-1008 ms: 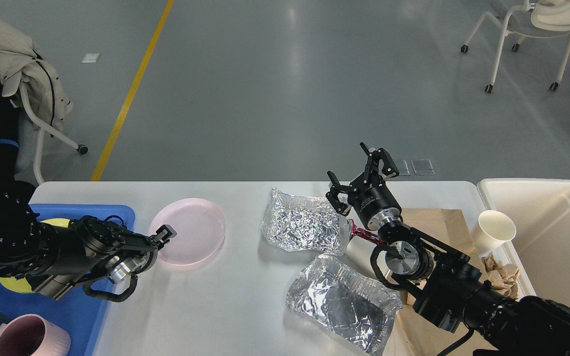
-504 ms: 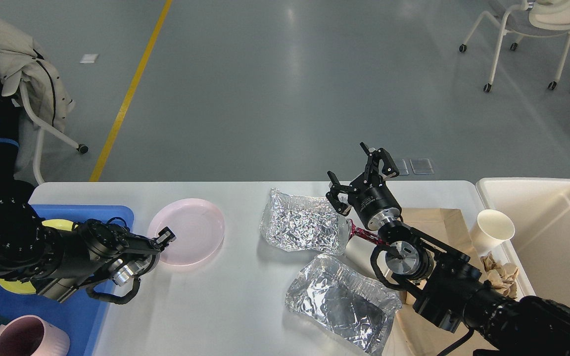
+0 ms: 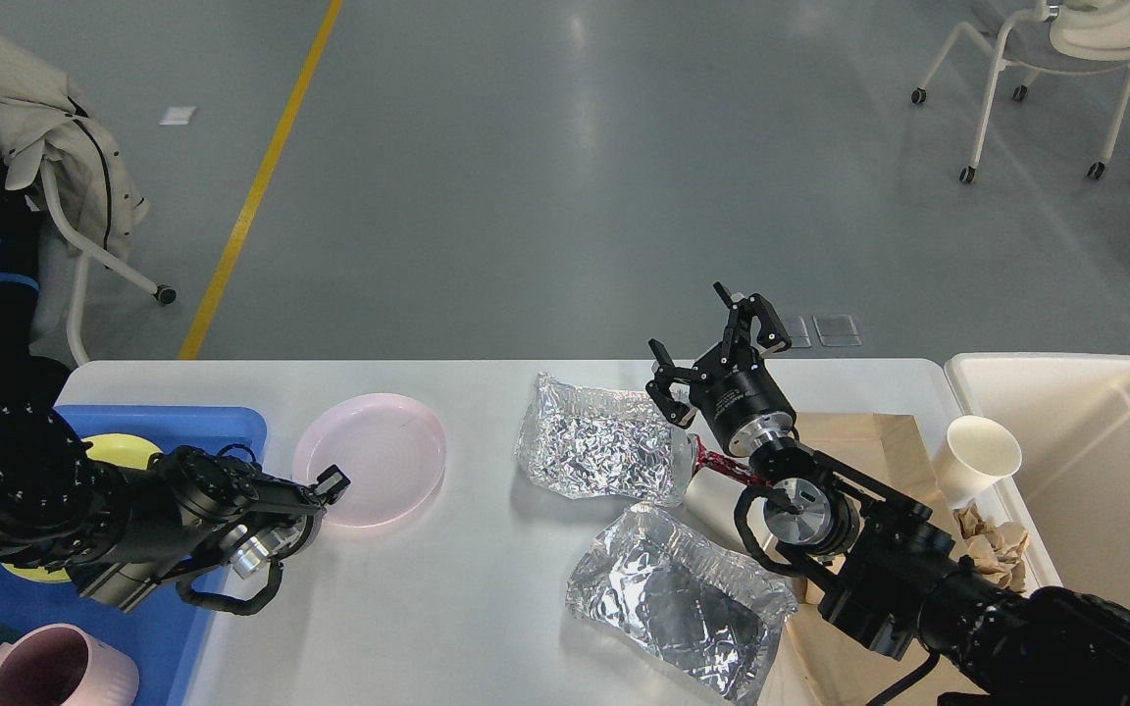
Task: Tidy desktop
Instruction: 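Lower the left gripper and grasp the pink plate edge, then lift the pink plate and stack it on the yellow plate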
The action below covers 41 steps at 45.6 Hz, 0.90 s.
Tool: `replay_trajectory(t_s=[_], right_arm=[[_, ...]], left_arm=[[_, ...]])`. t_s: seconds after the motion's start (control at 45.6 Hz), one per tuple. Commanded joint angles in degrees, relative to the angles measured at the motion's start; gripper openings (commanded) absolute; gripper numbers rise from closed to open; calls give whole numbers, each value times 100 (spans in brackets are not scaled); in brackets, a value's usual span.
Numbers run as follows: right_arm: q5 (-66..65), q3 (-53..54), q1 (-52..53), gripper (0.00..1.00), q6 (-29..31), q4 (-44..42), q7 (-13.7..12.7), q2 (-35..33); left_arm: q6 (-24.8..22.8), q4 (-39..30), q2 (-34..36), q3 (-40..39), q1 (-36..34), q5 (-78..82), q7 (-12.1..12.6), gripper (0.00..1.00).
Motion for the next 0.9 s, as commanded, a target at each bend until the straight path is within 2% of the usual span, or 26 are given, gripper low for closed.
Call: replay_trajectory(t_s=[0.0,0.131,0.394,0.526,0.701,0.876], right_arm=[[-4,0,0,100,0,0,0,-5],[4,0,0,100,0,0,0,4],[4,0,0,100,0,0,0,-5],[-4,0,0,100,0,0,0,-5],[-4,0,0,100,0,0,0,-5],[-5,0,0,100,0,0,0,4]], left_arm=[[4,-1,-1,-6,6,-1,0,29],[-4,-1,-9,-6,6,-1,-8,23],[4,-1,-80,-58,33,-1,0,1],[65,-1,-80,-163,33,-1,0,0],[645,-10,-80,-234,24,-1,9,0],[681,-107,-71,-252,-29,8,27,0]])
